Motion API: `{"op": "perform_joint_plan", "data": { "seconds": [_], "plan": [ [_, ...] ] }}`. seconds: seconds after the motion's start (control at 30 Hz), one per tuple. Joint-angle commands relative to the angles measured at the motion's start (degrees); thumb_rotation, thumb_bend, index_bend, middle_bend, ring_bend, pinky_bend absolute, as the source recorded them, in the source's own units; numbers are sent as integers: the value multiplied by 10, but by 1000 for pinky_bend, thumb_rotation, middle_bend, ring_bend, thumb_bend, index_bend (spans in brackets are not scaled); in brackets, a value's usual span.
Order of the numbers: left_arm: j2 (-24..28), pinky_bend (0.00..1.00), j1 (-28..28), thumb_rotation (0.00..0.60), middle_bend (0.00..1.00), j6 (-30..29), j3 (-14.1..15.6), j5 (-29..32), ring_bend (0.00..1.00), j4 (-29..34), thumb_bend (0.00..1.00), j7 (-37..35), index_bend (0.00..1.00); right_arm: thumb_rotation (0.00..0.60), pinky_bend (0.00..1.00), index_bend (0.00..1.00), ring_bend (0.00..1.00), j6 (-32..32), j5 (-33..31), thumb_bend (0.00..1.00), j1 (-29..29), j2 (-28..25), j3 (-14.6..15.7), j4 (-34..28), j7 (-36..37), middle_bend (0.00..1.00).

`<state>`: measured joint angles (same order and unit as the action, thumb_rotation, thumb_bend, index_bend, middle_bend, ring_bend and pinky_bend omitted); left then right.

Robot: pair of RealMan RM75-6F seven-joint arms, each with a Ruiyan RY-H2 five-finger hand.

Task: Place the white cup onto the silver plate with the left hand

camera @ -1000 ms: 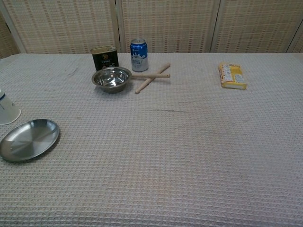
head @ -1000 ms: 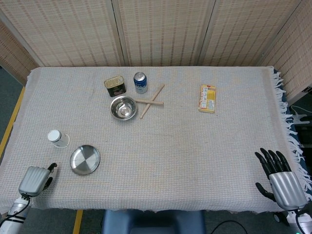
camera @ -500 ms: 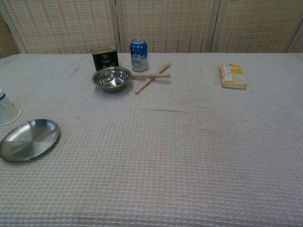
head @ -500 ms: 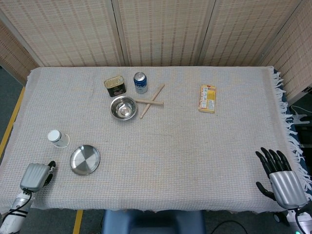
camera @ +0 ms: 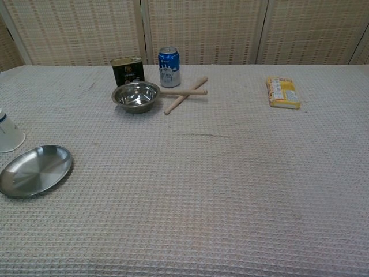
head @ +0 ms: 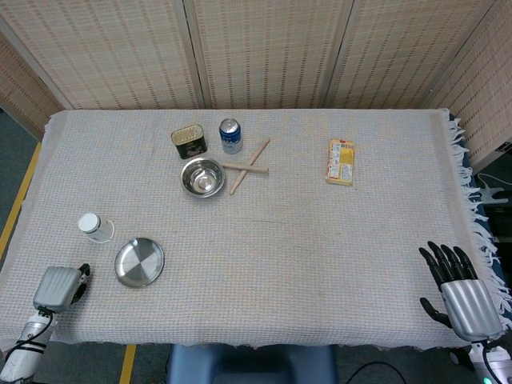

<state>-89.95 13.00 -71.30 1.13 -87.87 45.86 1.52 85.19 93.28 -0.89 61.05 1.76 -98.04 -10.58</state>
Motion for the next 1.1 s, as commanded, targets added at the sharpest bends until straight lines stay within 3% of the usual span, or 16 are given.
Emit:
{"op": "perform_joint_plan", "data": {
  "seconds": [0.03,0.37,0.57,0.77,1.1],
  "plan": [
    [0,964,1,600,1000,0,1,0,911,2,387,-3,489,600,0,0,0,0,0,153,0,0,0,0,0,0],
    [7,975,0,600,1000,-31,-4,-3,922,23,462,6,537,600,0,0,0,0,0,153,0,-1,1,0,1,0],
    [40,980,18,600,1000,-87,-8,-44,926,118,461,26,537,600,0,0,0,-5,0,153,-3,0,2,1,1,0],
    [37,984,76,600,1000,-26,-29,-43,931,192,458,104,534,600,0,0,0,-8,4,154,-4,0,5,0,1,0],
    [20,983,101,600,1000,17,-36,-18,931,199,453,158,525,600,0,0,0,-7,1,153,-4,-4,4,1,9,0]
  ]
}}
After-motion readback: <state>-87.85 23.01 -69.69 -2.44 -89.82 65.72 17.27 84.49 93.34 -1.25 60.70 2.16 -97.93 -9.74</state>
